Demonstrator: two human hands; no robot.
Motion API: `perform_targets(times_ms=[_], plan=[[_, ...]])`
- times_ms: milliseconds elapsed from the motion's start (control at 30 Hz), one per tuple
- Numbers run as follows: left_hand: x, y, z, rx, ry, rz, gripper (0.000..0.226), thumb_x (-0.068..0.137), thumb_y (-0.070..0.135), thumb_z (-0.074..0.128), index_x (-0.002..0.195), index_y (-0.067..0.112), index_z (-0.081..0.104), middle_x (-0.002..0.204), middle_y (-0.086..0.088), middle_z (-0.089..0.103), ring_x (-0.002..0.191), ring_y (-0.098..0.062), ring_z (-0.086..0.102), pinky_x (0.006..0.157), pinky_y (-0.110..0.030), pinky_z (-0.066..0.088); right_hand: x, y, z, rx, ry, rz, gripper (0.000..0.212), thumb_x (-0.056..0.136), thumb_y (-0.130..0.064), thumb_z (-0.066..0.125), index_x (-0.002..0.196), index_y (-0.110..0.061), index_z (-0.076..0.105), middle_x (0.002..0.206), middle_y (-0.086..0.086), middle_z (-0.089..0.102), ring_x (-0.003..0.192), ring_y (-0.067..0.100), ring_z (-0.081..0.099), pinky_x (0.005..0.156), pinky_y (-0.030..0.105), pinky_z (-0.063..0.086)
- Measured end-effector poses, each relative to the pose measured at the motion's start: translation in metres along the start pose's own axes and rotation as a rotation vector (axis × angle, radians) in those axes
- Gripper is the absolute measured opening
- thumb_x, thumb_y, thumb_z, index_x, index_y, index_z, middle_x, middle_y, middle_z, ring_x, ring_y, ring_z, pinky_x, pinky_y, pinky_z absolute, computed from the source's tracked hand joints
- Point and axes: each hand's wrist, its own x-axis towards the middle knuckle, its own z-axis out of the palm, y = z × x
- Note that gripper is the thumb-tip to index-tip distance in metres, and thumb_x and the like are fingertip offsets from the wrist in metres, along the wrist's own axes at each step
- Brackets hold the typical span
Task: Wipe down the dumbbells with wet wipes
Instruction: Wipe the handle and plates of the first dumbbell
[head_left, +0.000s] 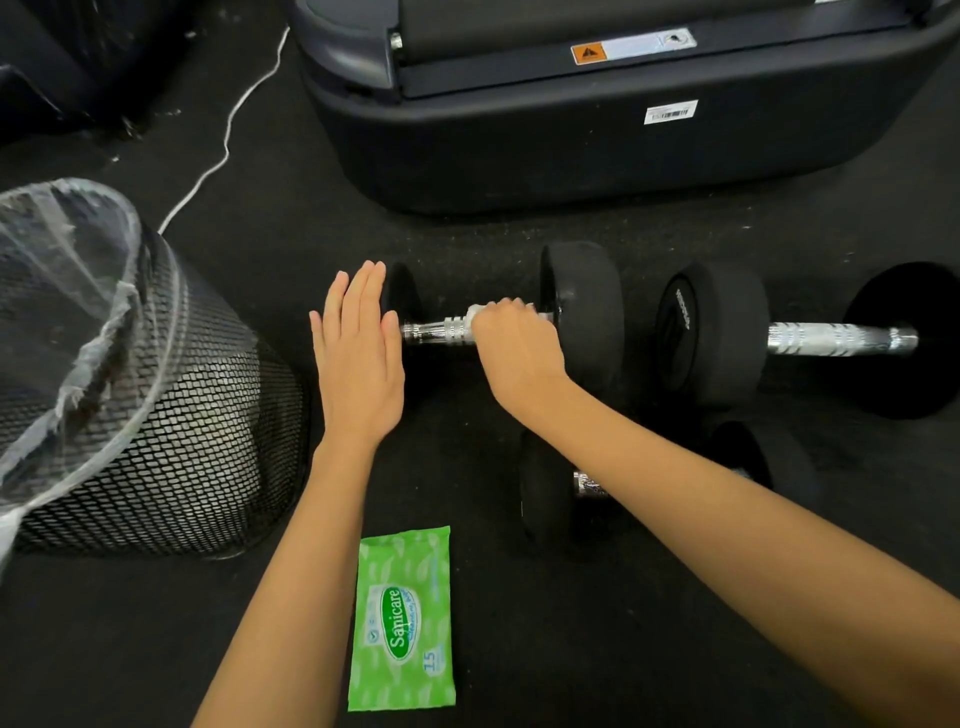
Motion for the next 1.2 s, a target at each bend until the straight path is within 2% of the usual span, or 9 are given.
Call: perform_targets(times_ms=[100, 233, 467, 567, 733, 833, 967, 1100, 1200], plan=[[-0.001, -0.001, 0.001, -0.008, 0.003, -0.001, 0.047, 0.107, 0.025, 0.028, 0.154, 0.021, 0.026, 0.161, 0.006, 0.025, 0.151, -0.014, 0.009, 0.122, -0.050, 0.007, -0.001, -0.007, -0.002, -0.072, -0.122, 0.039, 0.028, 0.093, -0.009, 0.054, 0.119, 0.002, 0.056, 0.115, 0.020, 0.061, 0.113, 0.037, 0.056, 0.099, 0.044, 0.042], [-0.002, -0.001, 0.000, -0.017, 0.001, 0.001, 0.047, 0.107, 0.024, 0.029, 0.154, 0.021, 0.026, 0.161, 0.005, 0.024, 0.151, -0.014, 0.009, 0.122, -0.050, 0.006, -0.004, -0.013, 0.002, -0.160, -0.138, 0.032, 0.026, 0.093, -0.004, 0.051, 0.117, 0.002, 0.058, 0.116, 0.024, 0.058, 0.115, 0.042, 0.053, 0.102, 0.049, 0.040], [-0.001, -0.001, 0.001, -0.013, 0.007, 0.004, 0.047, 0.107, 0.025, 0.029, 0.153, 0.020, 0.028, 0.161, 0.003, 0.026, 0.151, -0.016, 0.012, 0.121, -0.051, 0.008, -0.009, -0.016, 0.008, -0.188, -0.099, 0.032, 0.015, 0.088, 0.004, 0.050, 0.100, 0.005, 0.060, 0.098, 0.019, 0.057, 0.094, 0.036, 0.056, 0.083, 0.044, 0.047], [0.000, -0.001, 0.001, -0.012, 0.007, 0.003, 0.047, 0.107, 0.025, 0.029, 0.154, 0.020, 0.027, 0.161, 0.003, 0.026, 0.151, -0.016, 0.011, 0.121, -0.051, 0.007, 0.003, -0.011, 0.003, -0.143, -0.085, -0.001, 0.014, 0.091, -0.004, 0.053, 0.102, -0.001, 0.062, 0.097, 0.014, 0.062, 0.094, 0.034, 0.059, 0.085, 0.042, 0.048], [-0.001, 0.001, -0.003, -0.022, -0.001, -0.005, 0.047, 0.107, 0.025, 0.030, 0.154, 0.021, 0.027, 0.161, 0.003, 0.026, 0.151, -0.016, 0.011, 0.121, -0.051, 0.007, -0.008, -0.016, 0.003, -0.171, -0.081, 0.039, 0.022, 0.093, 0.002, 0.042, 0.108, 0.007, 0.057, 0.103, 0.021, 0.060, 0.099, 0.038, 0.058, 0.084, 0.044, 0.048], [-0.002, 0.001, -0.003, -0.021, -0.009, -0.004, 0.048, 0.107, 0.026, 0.029, 0.154, 0.020, 0.027, 0.161, 0.003, 0.026, 0.151, -0.016, 0.011, 0.121, -0.051, 0.007, 0.008, -0.012, -0.002, -0.127, -0.093, 0.028, 0.022, 0.093, -0.002, 0.049, 0.111, -0.003, 0.062, 0.107, 0.014, 0.064, 0.103, 0.037, 0.061, 0.085, 0.042, 0.045], [-0.002, -0.001, -0.001, -0.024, -0.011, -0.003, 0.048, 0.107, 0.027, 0.028, 0.154, 0.020, 0.027, 0.161, 0.003, 0.025, 0.151, -0.016, 0.011, 0.122, -0.052, 0.007, 0.001, -0.018, 0.007, -0.176, -0.106, 0.070, 0.019, 0.094, -0.003, 0.047, 0.105, 0.003, 0.060, 0.100, 0.018, 0.061, 0.096, 0.038, 0.059, 0.081, 0.043, 0.046], [-0.001, -0.001, 0.000, -0.017, -0.009, -0.001, 0.047, 0.107, 0.026, 0.027, 0.154, 0.021, 0.027, 0.161, 0.004, 0.025, 0.151, -0.015, 0.010, 0.122, -0.051, 0.006, 0.010, -0.012, 0.007, -0.152, -0.093, 0.020, 0.015, 0.090, -0.002, 0.055, 0.102, -0.004, 0.064, 0.094, 0.012, 0.064, 0.093, 0.036, 0.062, 0.078, 0.042, 0.049], [0.001, -0.001, -0.001, -0.027, -0.003, 0.007, 0.047, 0.107, 0.026, 0.028, 0.154, 0.020, 0.027, 0.161, 0.004, 0.025, 0.151, -0.015, 0.010, 0.121, -0.051, 0.006, 0.002, -0.008, 0.005, -0.179, -0.035, -0.002, 0.020, 0.094, -0.001, 0.045, 0.107, 0.000, 0.060, 0.101, 0.015, 0.064, 0.098, 0.035, 0.062, 0.084, 0.041, 0.048]])
